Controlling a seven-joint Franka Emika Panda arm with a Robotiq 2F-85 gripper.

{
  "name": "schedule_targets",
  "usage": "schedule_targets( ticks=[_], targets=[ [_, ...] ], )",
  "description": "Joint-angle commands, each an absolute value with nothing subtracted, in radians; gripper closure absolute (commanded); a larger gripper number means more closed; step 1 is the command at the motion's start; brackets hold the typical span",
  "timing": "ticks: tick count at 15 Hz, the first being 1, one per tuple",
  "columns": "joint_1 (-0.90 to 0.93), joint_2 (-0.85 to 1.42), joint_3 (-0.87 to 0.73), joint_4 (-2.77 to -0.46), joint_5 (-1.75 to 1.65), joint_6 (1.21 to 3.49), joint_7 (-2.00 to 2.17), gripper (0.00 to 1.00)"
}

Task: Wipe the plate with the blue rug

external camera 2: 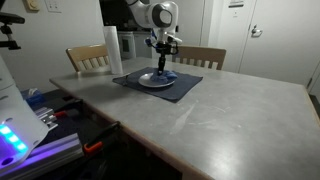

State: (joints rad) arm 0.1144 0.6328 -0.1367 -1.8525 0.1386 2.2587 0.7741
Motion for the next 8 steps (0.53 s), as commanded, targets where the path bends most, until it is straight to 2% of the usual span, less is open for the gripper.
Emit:
schedule_targets(
  ticks=[1, 8],
  targets=[
    [0.122, 0.591, -0.159, -1.921, 0.082, 2.251, 0.826, 0.98],
    [0.072, 0.558, -0.078, -1.962, 0.146, 2.133, 0.686, 0.98]
  ],
)
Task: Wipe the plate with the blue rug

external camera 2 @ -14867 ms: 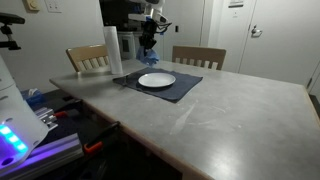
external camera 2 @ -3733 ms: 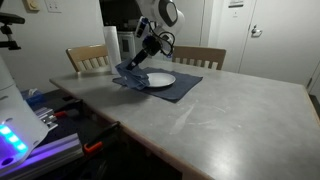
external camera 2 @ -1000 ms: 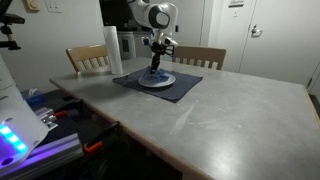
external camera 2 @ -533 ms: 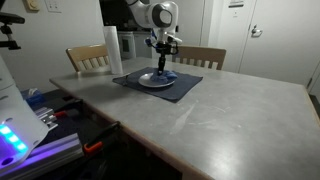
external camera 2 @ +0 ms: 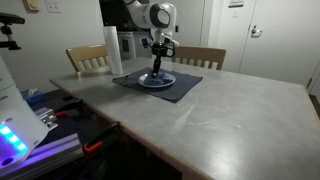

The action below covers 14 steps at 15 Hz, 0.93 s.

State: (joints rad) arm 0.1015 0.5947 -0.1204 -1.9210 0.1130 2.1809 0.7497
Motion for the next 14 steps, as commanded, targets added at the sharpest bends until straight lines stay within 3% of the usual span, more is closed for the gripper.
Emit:
schedule_targets(
  ticks=[1, 14],
  targets=[
    [0.071, 0.556, -0.067, -1.961, 0.157, 2.117, 0.67, 0.98],
    [0.054, 0.642, -0.045, -1.854, 0.228, 2.23, 0.623, 0.98]
  ],
)
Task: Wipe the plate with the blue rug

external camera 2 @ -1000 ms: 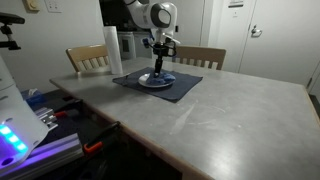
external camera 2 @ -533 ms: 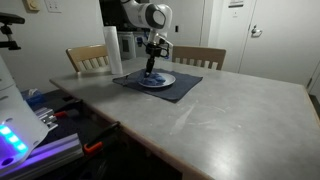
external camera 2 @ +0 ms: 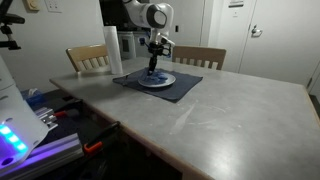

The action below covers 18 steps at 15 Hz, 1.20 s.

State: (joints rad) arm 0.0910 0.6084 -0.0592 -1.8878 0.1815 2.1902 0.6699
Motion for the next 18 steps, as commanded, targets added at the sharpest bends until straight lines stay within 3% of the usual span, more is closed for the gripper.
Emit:
schedule_targets(
  ticks=[1, 12, 18],
  targets=[
    [0.047, 0.646, -0.047, -1.854, 0.245, 2.243, 0.62, 0.98],
    [0.045, 0.571, -0.128, -1.963, 0.221, 2.236, 0.699, 0.98],
    [0.037, 0.555, -0.084, -1.983, 0.233, 2.134, 0.672, 0.98]
  ],
)
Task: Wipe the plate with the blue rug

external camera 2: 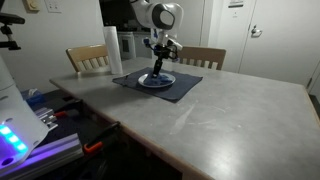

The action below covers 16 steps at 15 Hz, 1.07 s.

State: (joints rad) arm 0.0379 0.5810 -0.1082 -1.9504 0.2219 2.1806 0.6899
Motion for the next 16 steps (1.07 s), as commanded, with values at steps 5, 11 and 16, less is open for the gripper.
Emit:
schedule_targets(
  ticks=[5, 11, 16],
  targets=[
    [0.065, 0.584, -0.044, -1.933, 0.228, 2.079, 0.675, 0.98],
    [0.124, 0.551, -0.05, -1.858, 0.146, 2.073, 0.686, 0.98],
    [0.127, 0.576, -0.012, -1.75, 0.152, 2.171, 0.622, 0.98]
  ],
)
